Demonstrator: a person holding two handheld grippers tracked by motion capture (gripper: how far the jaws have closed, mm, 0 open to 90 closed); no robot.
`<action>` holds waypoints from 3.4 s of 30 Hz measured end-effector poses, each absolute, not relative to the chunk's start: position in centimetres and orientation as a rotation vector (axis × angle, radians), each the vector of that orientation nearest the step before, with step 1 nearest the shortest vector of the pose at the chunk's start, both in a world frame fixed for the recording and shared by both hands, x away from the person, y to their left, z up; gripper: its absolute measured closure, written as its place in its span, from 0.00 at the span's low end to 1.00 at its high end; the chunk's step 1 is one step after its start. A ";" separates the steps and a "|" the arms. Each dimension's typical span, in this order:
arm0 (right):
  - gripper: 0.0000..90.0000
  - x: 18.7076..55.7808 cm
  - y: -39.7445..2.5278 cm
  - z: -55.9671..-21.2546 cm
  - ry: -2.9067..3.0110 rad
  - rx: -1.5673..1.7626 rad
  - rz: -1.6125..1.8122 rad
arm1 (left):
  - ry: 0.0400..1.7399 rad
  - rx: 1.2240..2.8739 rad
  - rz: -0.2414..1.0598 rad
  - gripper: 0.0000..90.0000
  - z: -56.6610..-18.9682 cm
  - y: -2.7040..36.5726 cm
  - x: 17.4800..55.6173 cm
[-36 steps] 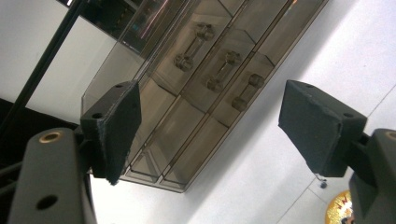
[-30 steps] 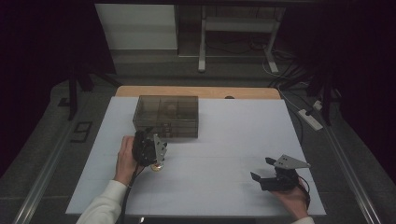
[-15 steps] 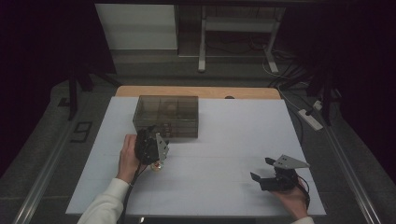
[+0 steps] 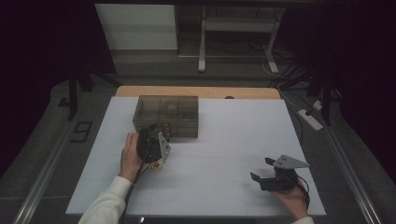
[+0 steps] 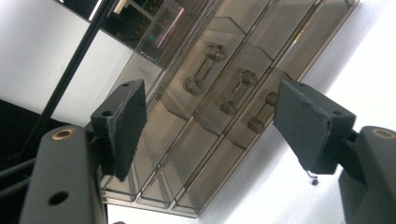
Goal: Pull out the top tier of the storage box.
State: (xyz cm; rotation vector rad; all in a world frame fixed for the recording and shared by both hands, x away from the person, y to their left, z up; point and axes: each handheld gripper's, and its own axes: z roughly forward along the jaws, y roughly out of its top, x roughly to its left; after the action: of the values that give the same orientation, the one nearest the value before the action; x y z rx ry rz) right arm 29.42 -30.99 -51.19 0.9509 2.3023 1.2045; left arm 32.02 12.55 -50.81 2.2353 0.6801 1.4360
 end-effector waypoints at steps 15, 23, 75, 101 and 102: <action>0.15 29.4 -31.2 -51.1 2.297 0.951 1.212 | 0.657 2.244 1.470 0.35 -51.1 12.5 32.5; 0.15 29.4 -31.2 -51.1 2.299 0.947 1.211 | 0.649 2.241 1.483 0.38 -51.3 12.3 32.7; 0.15 29.3 -31.3 -50.9 2.292 0.945 1.216 | 0.620 2.239 1.588 0.64 -52.3 11.6 33.9; 0.15 29.3 -31.3 -50.9 2.290 0.948 1.219 | 0.609 2.208 1.652 0.80 -52.6 11.4 34.3; 0.15 29.3 -31.3 -50.9 2.291 0.948 1.219 | 0.609 2.208 1.652 0.80 -52.6 11.4 34.3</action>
State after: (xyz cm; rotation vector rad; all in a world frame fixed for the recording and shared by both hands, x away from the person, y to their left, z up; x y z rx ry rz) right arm 29.30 -31.31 -50.90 0.9477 2.2907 1.2190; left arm 34.33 11.41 -52.61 2.2079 0.6088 1.6516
